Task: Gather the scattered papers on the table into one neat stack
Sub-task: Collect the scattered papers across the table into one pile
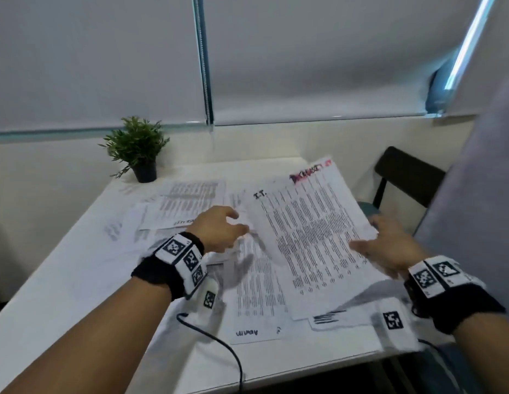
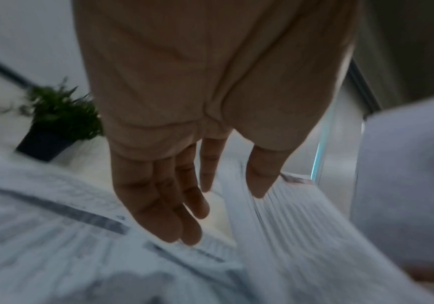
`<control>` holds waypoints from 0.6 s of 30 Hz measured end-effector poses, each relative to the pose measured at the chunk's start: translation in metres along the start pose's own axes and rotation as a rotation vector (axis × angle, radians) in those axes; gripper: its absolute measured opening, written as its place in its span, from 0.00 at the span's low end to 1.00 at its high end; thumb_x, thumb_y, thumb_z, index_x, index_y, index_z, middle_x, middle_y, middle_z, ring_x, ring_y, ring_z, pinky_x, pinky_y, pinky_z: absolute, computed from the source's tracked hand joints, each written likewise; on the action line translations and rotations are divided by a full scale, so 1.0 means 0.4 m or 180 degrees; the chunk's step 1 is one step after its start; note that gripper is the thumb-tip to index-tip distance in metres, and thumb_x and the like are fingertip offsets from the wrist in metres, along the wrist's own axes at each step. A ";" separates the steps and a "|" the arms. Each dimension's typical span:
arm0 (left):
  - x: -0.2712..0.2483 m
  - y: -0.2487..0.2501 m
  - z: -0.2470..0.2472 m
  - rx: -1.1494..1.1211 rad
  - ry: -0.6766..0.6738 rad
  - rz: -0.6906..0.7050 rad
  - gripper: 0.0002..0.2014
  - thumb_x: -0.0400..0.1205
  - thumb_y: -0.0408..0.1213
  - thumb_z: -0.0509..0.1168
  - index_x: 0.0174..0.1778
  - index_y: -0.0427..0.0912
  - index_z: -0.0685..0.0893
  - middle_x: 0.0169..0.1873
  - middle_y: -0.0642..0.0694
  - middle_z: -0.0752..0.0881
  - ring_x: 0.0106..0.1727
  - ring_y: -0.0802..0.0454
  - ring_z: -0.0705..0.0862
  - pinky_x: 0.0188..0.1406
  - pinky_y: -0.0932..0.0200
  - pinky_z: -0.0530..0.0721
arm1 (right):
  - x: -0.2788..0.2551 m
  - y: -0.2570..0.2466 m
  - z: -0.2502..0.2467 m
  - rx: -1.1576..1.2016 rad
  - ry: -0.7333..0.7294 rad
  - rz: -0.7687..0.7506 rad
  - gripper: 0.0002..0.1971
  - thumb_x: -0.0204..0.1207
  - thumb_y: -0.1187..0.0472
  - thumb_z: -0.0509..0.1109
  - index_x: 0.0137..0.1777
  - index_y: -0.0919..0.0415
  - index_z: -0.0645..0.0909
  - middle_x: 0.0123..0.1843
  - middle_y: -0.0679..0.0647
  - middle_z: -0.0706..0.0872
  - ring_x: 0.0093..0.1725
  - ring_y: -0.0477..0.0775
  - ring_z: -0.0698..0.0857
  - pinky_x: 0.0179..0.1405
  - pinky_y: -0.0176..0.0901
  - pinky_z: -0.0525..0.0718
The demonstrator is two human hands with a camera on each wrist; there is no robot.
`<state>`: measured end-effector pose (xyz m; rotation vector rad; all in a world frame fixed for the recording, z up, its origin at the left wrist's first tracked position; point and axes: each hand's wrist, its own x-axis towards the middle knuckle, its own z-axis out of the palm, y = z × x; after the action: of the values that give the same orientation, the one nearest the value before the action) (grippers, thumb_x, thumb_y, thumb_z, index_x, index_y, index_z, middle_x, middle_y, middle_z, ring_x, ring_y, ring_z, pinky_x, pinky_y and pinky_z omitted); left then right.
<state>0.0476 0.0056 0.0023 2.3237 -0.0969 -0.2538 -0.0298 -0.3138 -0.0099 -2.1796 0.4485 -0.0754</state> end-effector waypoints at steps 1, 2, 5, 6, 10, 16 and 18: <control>0.019 -0.003 0.002 0.0339 0.0057 0.0025 0.21 0.83 0.49 0.70 0.71 0.46 0.81 0.62 0.40 0.88 0.56 0.42 0.91 0.53 0.49 0.90 | 0.013 0.040 -0.013 -0.0225 -0.0081 0.0216 0.14 0.76 0.66 0.80 0.50 0.49 0.79 0.49 0.55 0.93 0.40 0.55 0.91 0.35 0.45 0.91; 0.038 -0.005 -0.001 0.0537 0.0098 0.0028 0.20 0.83 0.48 0.69 0.69 0.47 0.83 0.66 0.39 0.86 0.59 0.41 0.89 0.56 0.50 0.89 | 0.031 0.076 -0.018 -0.0424 -0.0145 0.0402 0.15 0.75 0.65 0.82 0.52 0.51 0.79 0.51 0.57 0.93 0.44 0.58 0.92 0.44 0.54 0.93; 0.074 -0.011 -0.003 0.0767 0.0156 -0.0038 0.16 0.83 0.43 0.69 0.67 0.45 0.85 0.69 0.38 0.84 0.61 0.39 0.88 0.57 0.51 0.87 | 0.038 0.110 -0.015 -0.1144 -0.0320 0.0700 0.17 0.76 0.60 0.81 0.55 0.58 0.74 0.56 0.56 0.87 0.48 0.54 0.86 0.38 0.45 0.84; 0.080 -0.013 -0.002 0.0849 0.0183 -0.0020 0.16 0.83 0.43 0.69 0.67 0.45 0.85 0.70 0.39 0.84 0.61 0.40 0.88 0.57 0.52 0.86 | 0.037 0.104 -0.015 -0.1324 -0.0278 0.0705 0.17 0.77 0.58 0.80 0.53 0.58 0.73 0.56 0.56 0.85 0.46 0.52 0.83 0.33 0.40 0.78; 0.098 -0.026 0.002 0.1034 0.0301 0.0007 0.15 0.83 0.42 0.69 0.65 0.46 0.86 0.74 0.41 0.81 0.66 0.42 0.85 0.59 0.54 0.81 | 0.025 0.037 -0.010 -0.2080 0.0136 0.0476 0.38 0.66 0.40 0.77 0.72 0.56 0.70 0.70 0.62 0.81 0.65 0.68 0.83 0.61 0.60 0.86; 0.114 -0.043 -0.060 0.0899 0.0599 -0.0028 0.10 0.83 0.39 0.68 0.57 0.42 0.90 0.61 0.40 0.89 0.52 0.42 0.86 0.47 0.56 0.81 | 0.008 -0.175 0.068 -0.1171 -0.0429 -0.0415 0.31 0.75 0.40 0.77 0.73 0.54 0.77 0.68 0.53 0.83 0.62 0.55 0.85 0.61 0.50 0.84; 0.125 -0.063 -0.096 0.0805 0.0781 -0.0156 0.10 0.83 0.37 0.66 0.54 0.39 0.91 0.53 0.38 0.91 0.47 0.41 0.87 0.43 0.53 0.84 | 0.031 -0.246 0.137 -0.0942 -0.0714 -0.0500 0.30 0.76 0.38 0.76 0.69 0.57 0.81 0.68 0.55 0.85 0.57 0.58 0.88 0.60 0.54 0.87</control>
<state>0.1044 0.0430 0.0024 2.5911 0.0534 0.0232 0.0221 -0.2227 0.0329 -2.4764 0.1677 0.1579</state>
